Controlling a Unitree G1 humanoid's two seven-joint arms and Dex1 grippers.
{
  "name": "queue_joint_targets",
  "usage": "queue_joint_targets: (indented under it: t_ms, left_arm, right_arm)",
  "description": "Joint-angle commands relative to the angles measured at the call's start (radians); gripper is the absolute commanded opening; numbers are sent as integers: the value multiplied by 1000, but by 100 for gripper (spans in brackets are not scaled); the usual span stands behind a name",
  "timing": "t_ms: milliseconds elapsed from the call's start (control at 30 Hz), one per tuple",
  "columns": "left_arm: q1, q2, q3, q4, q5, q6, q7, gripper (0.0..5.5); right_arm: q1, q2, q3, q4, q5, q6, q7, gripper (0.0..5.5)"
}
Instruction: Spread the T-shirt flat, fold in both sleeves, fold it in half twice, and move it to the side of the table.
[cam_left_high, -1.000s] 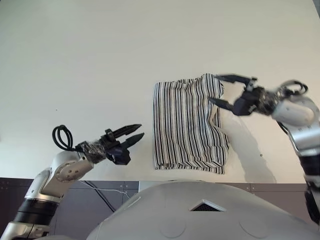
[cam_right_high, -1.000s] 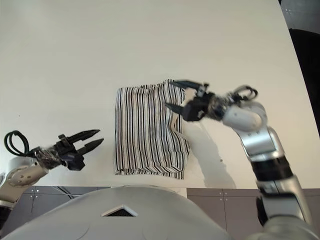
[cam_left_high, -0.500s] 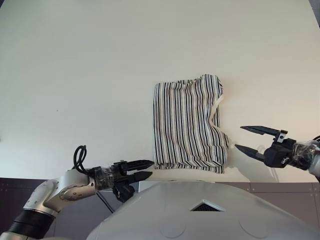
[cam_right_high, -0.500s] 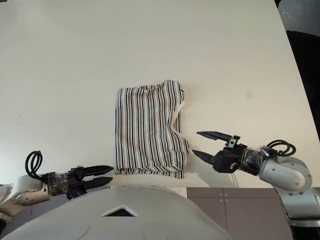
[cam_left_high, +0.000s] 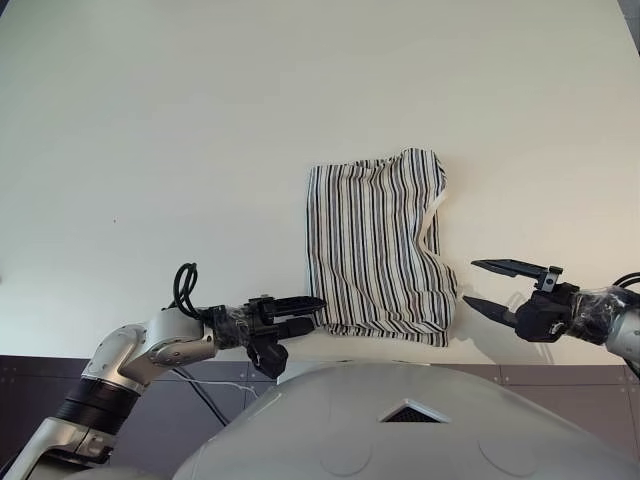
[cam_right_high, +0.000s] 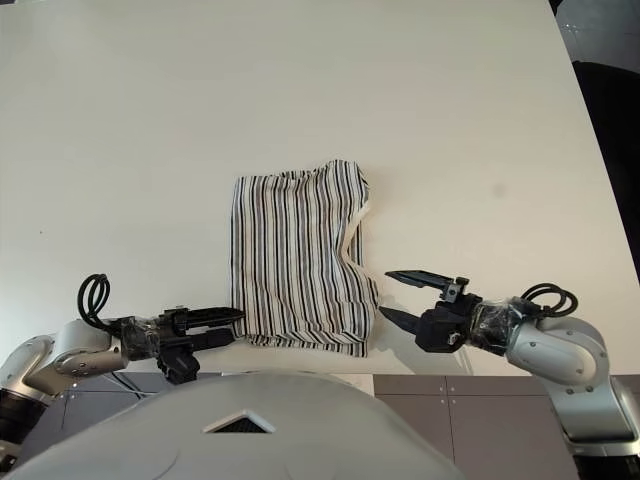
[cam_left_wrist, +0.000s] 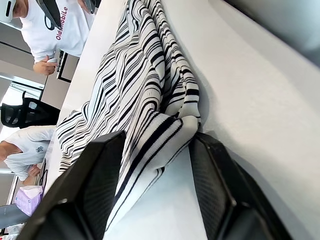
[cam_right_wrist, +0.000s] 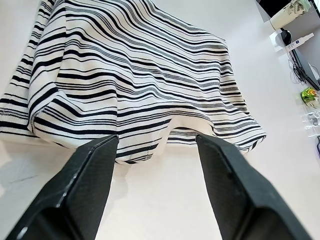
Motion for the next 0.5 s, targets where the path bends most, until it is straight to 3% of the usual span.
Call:
queue_joint_targets:
  t_ms: [33,333,500]
  left_arm:
    - [-18,2,-48,65,74,62,-53,229]
    - [-33,43,-68,68,31,46,-60,120]
    - [-34,46,-66,67,24,46,-56,68]
  right_arm:
    - [-1,7,9,-10,-24,5,-4,286]
    - [92,-22,-21,31,-242,-73,-33,286]
    - [93,-20,27,44,-348,-84,-38,286]
